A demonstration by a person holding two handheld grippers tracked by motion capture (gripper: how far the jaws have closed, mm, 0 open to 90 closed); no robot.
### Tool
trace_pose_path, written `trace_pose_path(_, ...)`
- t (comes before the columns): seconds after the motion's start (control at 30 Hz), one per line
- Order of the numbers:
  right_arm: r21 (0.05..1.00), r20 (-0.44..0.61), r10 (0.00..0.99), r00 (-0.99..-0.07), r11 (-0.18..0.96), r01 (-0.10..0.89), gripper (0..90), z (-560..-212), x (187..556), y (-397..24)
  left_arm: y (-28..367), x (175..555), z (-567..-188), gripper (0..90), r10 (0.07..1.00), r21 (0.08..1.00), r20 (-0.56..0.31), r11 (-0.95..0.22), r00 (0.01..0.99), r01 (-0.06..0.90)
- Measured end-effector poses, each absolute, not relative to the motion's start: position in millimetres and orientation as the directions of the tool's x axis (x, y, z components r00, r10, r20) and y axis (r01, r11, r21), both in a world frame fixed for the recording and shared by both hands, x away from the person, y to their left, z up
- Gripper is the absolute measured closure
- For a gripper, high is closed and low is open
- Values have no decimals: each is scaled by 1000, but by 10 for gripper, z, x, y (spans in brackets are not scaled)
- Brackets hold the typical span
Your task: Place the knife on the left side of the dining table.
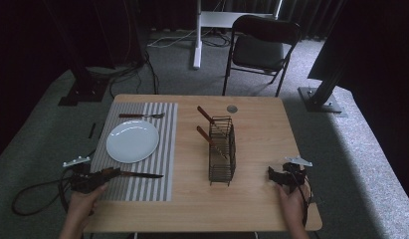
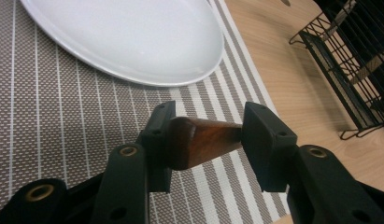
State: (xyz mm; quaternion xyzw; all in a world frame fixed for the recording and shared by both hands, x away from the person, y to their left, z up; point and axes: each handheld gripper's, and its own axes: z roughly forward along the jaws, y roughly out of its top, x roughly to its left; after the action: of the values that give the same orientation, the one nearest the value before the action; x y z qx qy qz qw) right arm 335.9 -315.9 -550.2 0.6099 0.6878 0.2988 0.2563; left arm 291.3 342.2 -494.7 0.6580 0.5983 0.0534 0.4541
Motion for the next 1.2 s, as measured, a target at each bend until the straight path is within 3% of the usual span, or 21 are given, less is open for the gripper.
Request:
trace_pose_path(0.67,723,12,992,-125,77,686,122,-5502,3359,-3159,3424,3041,-5156,391,918,641,-350,92,183,762)
trace_pose_path(1.2,724,12,992,-125,78,686,122,-5502,3359,-3159,3286,3155,-5228,333,967,626,-212,25,140,779)
